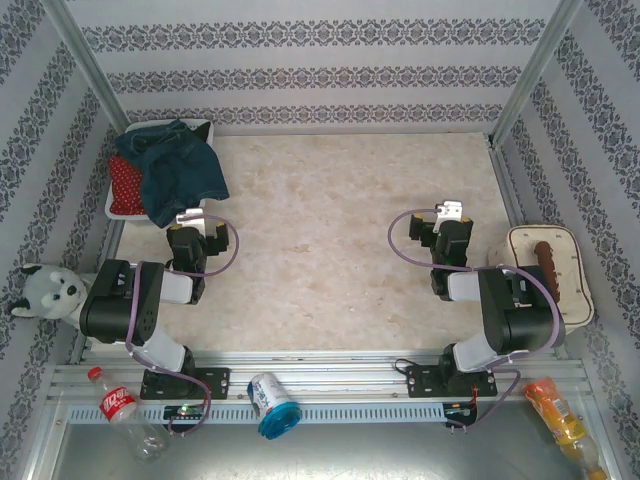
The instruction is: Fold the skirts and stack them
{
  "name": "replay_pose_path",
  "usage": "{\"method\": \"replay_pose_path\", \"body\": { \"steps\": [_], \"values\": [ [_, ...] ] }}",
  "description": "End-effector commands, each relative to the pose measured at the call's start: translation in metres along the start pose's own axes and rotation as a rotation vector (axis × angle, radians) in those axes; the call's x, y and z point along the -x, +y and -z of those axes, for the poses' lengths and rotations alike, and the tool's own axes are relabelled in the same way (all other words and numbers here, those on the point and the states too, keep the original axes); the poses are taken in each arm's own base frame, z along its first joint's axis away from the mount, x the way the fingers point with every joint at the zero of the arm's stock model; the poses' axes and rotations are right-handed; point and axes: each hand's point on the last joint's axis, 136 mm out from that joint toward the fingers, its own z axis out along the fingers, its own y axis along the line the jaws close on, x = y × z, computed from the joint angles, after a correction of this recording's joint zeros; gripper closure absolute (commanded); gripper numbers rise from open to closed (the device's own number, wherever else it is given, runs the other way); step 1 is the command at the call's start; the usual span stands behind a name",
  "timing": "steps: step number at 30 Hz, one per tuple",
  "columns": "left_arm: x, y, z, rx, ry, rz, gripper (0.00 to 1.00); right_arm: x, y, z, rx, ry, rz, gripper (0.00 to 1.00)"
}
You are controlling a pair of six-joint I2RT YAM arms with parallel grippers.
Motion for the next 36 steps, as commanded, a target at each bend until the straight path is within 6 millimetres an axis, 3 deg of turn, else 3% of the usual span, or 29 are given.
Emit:
{"method": "replay_pose_path", "body": {
  "steps": [1,26,30,33,36],
  "values": [
    [0.013,0.004,0.001,0.014,-0.055,0.023,0.0,0.008,0.0,0.003,-0.007,-0.039,-0.026,0.02],
    [0.013,0.004,0.0,0.014,-0.05,0.019,0.0,0.008,0.0,0.002,-0.003,-0.037,-0.027,0.02],
    [0.013,-0.011,0.0,-0.062,-0.046,-0.017,0.0,0.009,0.0,0.003,-0.001,-0.039,-0.029,0.02],
    [0.023,-0.008,0.013,-0.049,-0.094,-0.018,0.0,0.019,0.006,0.005,0.035,-0.051,-0.015,0.02],
    [0.044,0.006,0.041,0.005,-0.15,0.019,0.0,0.034,0.016,0.016,0.082,-0.025,0.025,0.02]
  ]
}}
